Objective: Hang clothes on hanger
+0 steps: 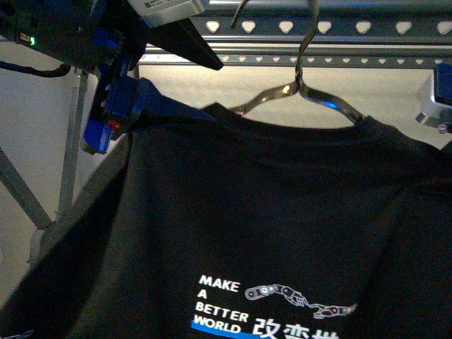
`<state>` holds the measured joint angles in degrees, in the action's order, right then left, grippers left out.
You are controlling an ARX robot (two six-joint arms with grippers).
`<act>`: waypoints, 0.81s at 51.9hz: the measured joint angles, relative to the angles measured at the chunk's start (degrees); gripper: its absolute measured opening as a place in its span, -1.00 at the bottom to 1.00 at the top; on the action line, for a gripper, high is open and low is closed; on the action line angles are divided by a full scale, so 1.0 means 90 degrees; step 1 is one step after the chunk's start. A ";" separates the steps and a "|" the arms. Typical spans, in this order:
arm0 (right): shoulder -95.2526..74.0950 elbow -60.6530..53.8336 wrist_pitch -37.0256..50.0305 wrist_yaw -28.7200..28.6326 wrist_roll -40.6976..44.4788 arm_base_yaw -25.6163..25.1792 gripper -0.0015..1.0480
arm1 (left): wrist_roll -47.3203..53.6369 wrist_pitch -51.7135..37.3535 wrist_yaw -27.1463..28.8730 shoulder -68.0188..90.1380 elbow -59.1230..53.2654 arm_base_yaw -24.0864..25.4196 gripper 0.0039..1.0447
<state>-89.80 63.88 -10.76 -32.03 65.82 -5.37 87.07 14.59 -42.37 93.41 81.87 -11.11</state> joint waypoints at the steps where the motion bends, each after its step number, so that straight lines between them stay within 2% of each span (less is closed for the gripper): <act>1: 0.0002 -0.0070 0.0044 -0.0058 -0.0053 -0.0051 -0.85 | 0.0000 0.0000 0.0000 0.0000 0.0000 0.0000 0.53; 8: 0.0097 -0.0534 0.0367 -0.0607 -0.0593 -0.0352 -0.90 | 0.0000 0.0000 0.0000 0.0000 0.0000 0.0000 0.90; 11: 0.0180 -0.0741 0.0520 -0.0823 -0.0787 -0.0476 -0.90 | -0.0435 -0.0585 -0.0311 0.0029 -0.0163 0.0041 0.91; 13: 0.0257 -0.0903 0.0651 -0.0952 -0.0952 -0.0573 -0.90 | -0.1336 -0.1814 -0.0590 0.0075 -0.0476 0.0085 0.87; 15: 0.0406 -0.1151 0.0816 -0.1103 -0.1112 -0.0716 -0.90 | -0.2528 -0.2885 -0.0498 0.0141 -0.0680 0.0124 0.88; 17: 0.0554 -0.1345 0.0911 -0.1263 -0.1226 -0.0828 -0.90 | -0.3988 -0.4243 0.0000 0.0304 -0.0753 0.0177 0.88; 18: 0.0668 -0.1474 0.0945 -0.1379 -0.1282 -0.0908 -0.90 | -0.4158 -0.4585 0.0155 0.0345 -0.0748 0.0194 0.88; 20: 0.0865 -0.1664 0.0964 -0.1530 -0.1355 -0.1022 -0.90 | -0.5690 -0.5595 0.0789 0.0466 -0.0653 0.0291 0.88; 21: 0.0930 -0.1722 0.0967 -0.1620 -0.1379 -0.1061 -0.90 | -0.6045 -0.5765 0.0950 0.0483 -0.0622 0.0323 0.88; 23: 0.1195 -0.1955 0.0959 -0.1863 -0.1462 -0.1207 -0.90 | -0.7597 -0.6241 0.1566 0.0488 -0.0500 0.0454 0.88; 24: 0.1328 -0.2067 0.0930 -0.1996 -0.1479 -0.1282 -0.90 | -0.7740 -0.6317 0.1693 0.0483 -0.0474 0.0483 0.88; 26: 0.1532 -0.2237 0.0857 -0.2171 -0.1491 -0.1392 -0.90 | -0.8949 -0.6460 0.2098 0.0379 -0.0396 0.0588 0.88; 30: 0.2050 -0.2606 0.0595 -0.2569 -0.1498 -0.1673 -0.90 | -1.0479 -0.6523 0.2659 0.0056 -0.0393 0.0695 0.88; 33: 0.2421 -0.2793 0.0437 -0.2783 -0.1581 -0.1855 -0.90 | -1.0960 -0.6460 0.2875 -0.0102 -0.0391 0.0702 0.88; 35: 0.2633 -0.2863 0.0386 -0.2844 -0.1678 -0.1955 -0.90 | -1.1251 -0.6054 0.3067 -0.0267 -0.0347 0.0682 0.88; 42: 0.3347 -0.2868 -0.0024 -0.2941 -0.2132 -0.2268 -0.90 | -1.1346 -0.5119 0.3606 -0.0510 -0.0333 0.0646 0.88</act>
<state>-59.68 38.06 -10.98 -58.50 46.63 -25.78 -15.05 -31.48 -9.91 88.82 78.87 -5.30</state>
